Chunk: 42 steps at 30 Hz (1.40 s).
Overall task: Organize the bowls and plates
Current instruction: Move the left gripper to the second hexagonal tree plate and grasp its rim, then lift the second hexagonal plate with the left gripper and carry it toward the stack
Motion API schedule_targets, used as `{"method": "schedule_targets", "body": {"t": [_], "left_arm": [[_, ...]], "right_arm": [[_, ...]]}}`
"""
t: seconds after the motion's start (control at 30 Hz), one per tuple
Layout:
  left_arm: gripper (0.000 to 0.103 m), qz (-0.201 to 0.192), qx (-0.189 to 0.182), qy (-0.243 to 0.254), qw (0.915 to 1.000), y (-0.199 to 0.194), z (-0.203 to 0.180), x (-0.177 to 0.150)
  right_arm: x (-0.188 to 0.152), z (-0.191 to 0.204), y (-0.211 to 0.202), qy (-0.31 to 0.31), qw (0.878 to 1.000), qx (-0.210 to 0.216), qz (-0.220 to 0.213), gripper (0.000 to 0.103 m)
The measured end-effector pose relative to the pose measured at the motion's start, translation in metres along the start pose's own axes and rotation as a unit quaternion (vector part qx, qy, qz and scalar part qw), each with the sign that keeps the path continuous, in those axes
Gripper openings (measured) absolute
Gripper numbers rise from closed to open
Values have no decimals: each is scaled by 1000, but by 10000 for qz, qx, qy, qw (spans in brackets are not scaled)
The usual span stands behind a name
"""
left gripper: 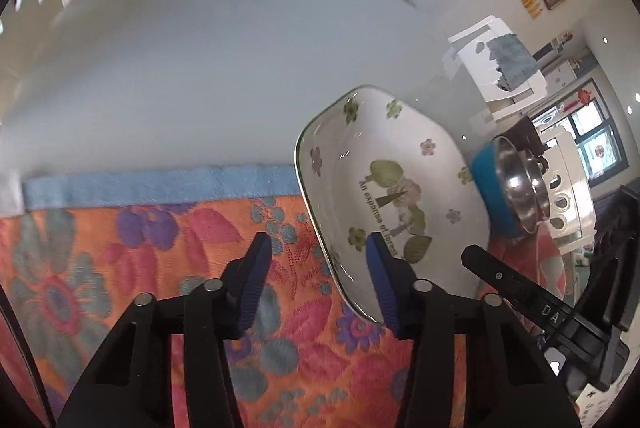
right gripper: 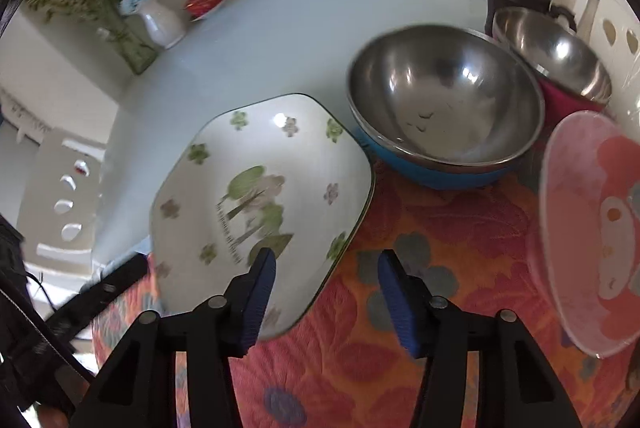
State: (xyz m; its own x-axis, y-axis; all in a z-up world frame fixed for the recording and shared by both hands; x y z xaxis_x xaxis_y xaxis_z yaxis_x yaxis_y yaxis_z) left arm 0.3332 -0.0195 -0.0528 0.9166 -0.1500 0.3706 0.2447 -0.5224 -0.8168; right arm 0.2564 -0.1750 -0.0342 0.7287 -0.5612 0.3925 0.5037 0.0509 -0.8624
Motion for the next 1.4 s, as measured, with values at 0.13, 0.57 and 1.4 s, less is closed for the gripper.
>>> {"method": "schedule_targets", "body": {"t": [0.13, 0.57, 1.4], "left_arm": [[42, -54, -141, -126, 9998, 13, 0, 2], [18, -232, 146, 697, 9972, 26, -14, 16], [19, -16, 361, 232, 9991, -66, 49, -99]], "right_arm": [[3, 1, 15, -113, 9999, 15, 13, 41], [9, 16, 25, -1297, 9906, -176, -406, 27], [-103, 53, -20, -3115, 9472, 595, 475, 28]]}}
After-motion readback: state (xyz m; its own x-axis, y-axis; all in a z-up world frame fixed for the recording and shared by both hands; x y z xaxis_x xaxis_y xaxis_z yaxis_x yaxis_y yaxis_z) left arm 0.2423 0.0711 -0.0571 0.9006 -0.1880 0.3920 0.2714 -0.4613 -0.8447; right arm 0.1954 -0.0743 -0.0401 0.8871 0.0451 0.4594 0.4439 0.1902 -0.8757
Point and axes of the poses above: each gripper's, at about its wrist camera, not at the fingertips, and y roughly the way its jaws point, z to its left, x to its top, the point moved 9 cm from there along y, roughly the way its jaws point, and after that the axes turned 2 degrees about -z, right-handed, at the moved point
